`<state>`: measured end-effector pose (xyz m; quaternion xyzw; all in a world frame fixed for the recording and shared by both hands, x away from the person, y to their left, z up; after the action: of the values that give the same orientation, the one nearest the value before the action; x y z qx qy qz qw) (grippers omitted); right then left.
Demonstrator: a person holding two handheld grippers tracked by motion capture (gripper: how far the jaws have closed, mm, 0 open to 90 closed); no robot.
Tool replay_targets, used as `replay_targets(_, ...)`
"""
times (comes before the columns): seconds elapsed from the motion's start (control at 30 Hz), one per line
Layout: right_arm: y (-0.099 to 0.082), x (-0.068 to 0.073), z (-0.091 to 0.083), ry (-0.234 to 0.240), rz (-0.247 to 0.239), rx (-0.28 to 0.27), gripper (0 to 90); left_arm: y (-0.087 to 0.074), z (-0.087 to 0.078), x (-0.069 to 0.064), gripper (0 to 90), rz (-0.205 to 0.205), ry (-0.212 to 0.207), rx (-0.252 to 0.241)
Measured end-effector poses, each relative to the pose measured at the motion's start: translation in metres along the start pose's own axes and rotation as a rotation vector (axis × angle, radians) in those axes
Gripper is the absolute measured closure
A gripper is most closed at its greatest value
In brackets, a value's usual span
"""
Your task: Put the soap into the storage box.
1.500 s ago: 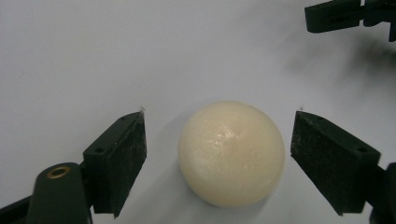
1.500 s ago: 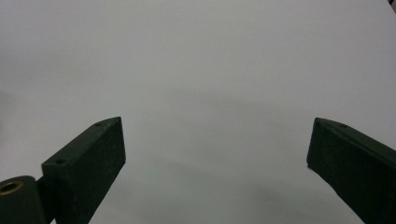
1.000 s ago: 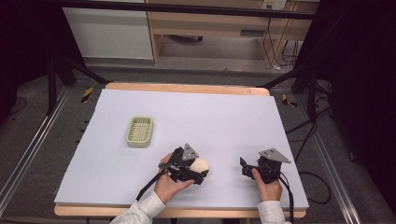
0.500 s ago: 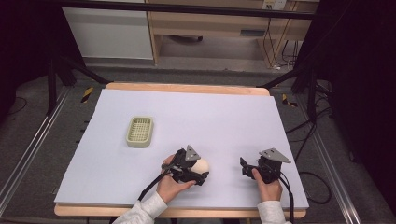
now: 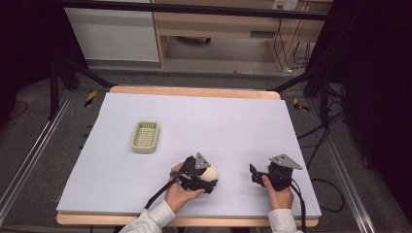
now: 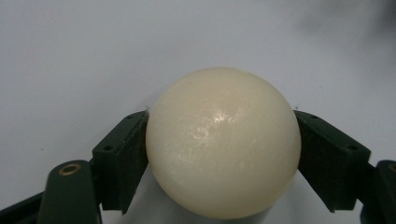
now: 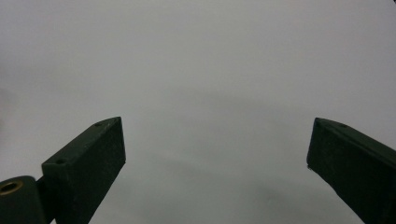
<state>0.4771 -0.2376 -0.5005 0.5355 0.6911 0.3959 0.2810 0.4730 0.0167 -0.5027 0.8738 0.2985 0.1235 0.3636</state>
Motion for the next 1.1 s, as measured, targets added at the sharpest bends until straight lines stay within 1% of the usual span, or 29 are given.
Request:
replay_targets(0.37, 0.0, 0.0, 0.001, -0.005, -0.006, -0.001, 4.8, 0.0, 0.0, -0.001, 22.6, 0.006, 0.013, 0.002)
replay_targets(0.57, 0.0, 0.0, 0.0, -0.001, -0.001, 0.001, 4.8, 0.0, -0.002, 0.0, 22.7, 0.016, 0.011, 0.01)
replay_targets(0.6, 0.0, 0.0, 0.0, -0.001, -0.001, 0.001, 4.8, 0.0, -0.003, 0.0, 22.7, 0.018, 0.006, 0.016)
replay_targets(0.7, 0.0, 0.0, 0.0, -0.001, 0.0, 0.002, 4.8, 0.001, -0.005, 0.0, 22.8, 0.015, 0.004, 0.011)
replay_targets(0.73, 0.0, -0.001, 0.0, -0.005, -0.009, -0.002, 4.8, 0.002, -0.007, 0.001, 22.8, 0.01, 0.002, 0.006)
replay_targets(0.83, 0.0, -0.001, 0.0, -0.005, -0.005, -0.001, 4.8, 0.002, -0.009, 0.002, 22.8, 0.01, 0.0, -0.002)
replay_targets(0.87, 0.0, -0.001, 0.0, -0.002, -0.002, 0.0, 4.8, 0.002, -0.01, 0.002, 22.8, 0.013, -0.004, 0.003)
replay_targets(1.1, 0.0, -0.001, 0.0, -0.003, -0.002, -0.001, 4.8, 0.003, -0.018, 0.006, 22.8, 0.009, -0.002, -0.002)
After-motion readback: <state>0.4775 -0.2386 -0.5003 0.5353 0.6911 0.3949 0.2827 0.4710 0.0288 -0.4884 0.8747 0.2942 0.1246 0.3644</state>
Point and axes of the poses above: each handheld gripper's, and its own axes: z roughly forward along the jaws, y roughly out of its top, x roughly to its left, the point moved 4 cm from there along z, roughly forward along the jaws, and after that the axes turned 2 degrees about z, right-handed, at the moved point
